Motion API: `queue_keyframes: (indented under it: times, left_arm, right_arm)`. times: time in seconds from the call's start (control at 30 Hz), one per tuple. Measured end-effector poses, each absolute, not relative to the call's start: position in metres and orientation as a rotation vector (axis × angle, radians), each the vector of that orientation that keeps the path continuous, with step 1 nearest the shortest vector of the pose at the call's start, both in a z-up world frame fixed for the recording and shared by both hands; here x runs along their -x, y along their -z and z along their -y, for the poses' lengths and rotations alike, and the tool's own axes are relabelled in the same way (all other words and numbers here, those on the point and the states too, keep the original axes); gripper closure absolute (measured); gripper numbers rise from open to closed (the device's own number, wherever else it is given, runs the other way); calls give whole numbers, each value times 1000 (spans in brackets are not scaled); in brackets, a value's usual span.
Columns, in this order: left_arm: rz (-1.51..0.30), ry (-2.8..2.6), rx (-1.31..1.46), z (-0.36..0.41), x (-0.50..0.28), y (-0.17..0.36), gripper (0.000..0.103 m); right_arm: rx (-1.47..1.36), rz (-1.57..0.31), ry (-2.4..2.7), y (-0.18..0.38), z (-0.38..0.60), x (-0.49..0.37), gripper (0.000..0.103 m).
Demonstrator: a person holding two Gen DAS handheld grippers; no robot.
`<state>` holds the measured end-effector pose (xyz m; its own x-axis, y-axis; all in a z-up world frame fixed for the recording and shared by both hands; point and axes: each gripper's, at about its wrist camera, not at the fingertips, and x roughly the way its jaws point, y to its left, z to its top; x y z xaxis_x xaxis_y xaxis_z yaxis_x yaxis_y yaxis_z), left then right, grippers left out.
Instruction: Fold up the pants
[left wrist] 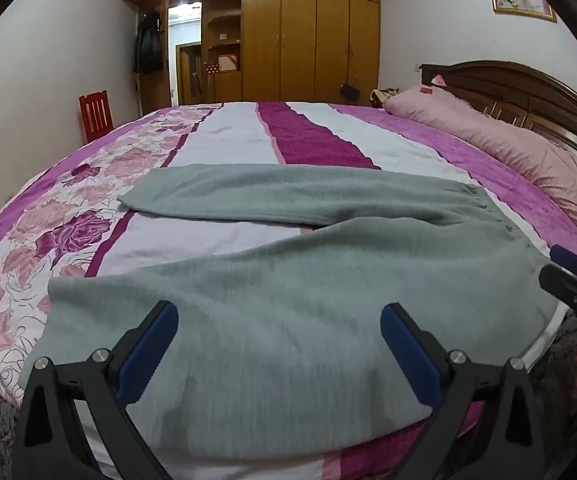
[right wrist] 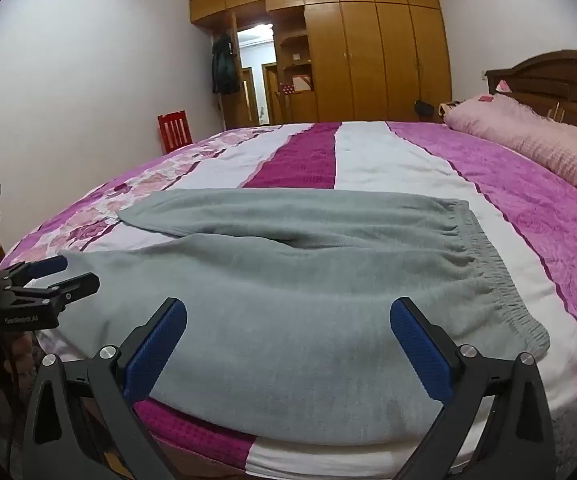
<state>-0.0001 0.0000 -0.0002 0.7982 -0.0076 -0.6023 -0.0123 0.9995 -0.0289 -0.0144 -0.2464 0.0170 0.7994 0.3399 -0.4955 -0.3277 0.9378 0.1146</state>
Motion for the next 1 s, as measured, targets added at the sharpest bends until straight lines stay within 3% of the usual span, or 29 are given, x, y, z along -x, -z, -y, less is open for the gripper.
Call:
queue_keyframes:
  times: [0.17, 1.0]
  left_arm:
    - [-619, -11, 1, 4, 1, 0, 0]
    - [-628, 2, 25, 7, 2, 2, 0]
  right_arm:
    - [-88, -625, -348, -19, 251, 10, 0]
    - [-129, -590, -334, -15, 259, 10, 0]
